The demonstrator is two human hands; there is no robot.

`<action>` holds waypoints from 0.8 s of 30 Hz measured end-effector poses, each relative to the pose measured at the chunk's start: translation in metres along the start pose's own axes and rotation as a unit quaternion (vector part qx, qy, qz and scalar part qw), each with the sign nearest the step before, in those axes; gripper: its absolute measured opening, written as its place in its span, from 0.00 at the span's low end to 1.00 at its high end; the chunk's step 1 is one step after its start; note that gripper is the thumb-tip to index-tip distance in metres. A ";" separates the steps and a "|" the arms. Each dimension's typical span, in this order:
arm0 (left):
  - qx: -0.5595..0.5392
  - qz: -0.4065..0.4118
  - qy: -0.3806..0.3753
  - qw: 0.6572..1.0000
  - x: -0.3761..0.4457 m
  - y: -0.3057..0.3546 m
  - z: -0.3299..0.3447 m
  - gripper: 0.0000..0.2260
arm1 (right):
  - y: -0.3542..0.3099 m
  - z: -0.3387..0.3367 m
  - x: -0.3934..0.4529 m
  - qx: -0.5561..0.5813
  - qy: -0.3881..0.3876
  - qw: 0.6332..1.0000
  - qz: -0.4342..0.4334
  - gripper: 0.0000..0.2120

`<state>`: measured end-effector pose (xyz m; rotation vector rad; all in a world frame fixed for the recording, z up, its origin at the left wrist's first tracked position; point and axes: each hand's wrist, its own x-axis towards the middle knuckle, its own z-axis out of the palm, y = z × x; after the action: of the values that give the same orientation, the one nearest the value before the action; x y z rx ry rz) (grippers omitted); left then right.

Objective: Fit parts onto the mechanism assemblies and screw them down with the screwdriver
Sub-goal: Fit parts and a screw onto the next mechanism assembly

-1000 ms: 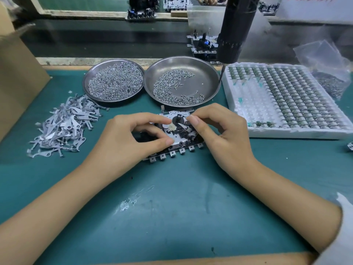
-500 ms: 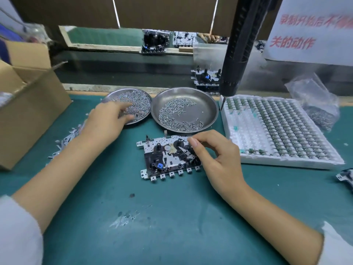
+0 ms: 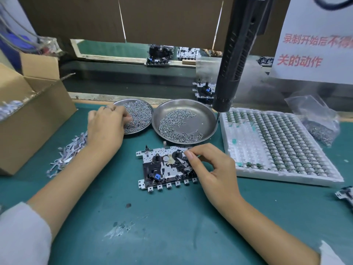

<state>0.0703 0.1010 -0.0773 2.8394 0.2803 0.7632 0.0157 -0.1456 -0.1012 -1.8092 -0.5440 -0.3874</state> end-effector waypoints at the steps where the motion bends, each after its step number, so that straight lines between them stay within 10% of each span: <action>1: 0.004 0.002 0.001 1.000 0.000 0.000 0.000 0.07 | 0.000 0.000 0.000 0.000 0.000 1.000 -0.001 0.04; 11: -0.416 -0.088 0.006 0.905 -0.027 0.024 -0.021 0.06 | 0.000 -0.001 0.000 -0.013 -0.001 1.000 -0.014 0.05; 18: -0.408 -0.024 -0.009 0.913 -0.061 0.045 -0.015 0.08 | -0.008 0.001 0.018 -0.155 -0.038 0.982 -0.103 0.06; 24: -0.498 -0.082 0.000 0.863 -0.063 0.046 -0.012 0.08 | -0.001 0.004 0.085 -0.349 -0.209 0.911 0.074 0.10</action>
<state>0.0167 0.0434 -0.0864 1.8042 0.0746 0.6104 0.0862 -0.1268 -0.0578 -2.6425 -0.5975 -0.0762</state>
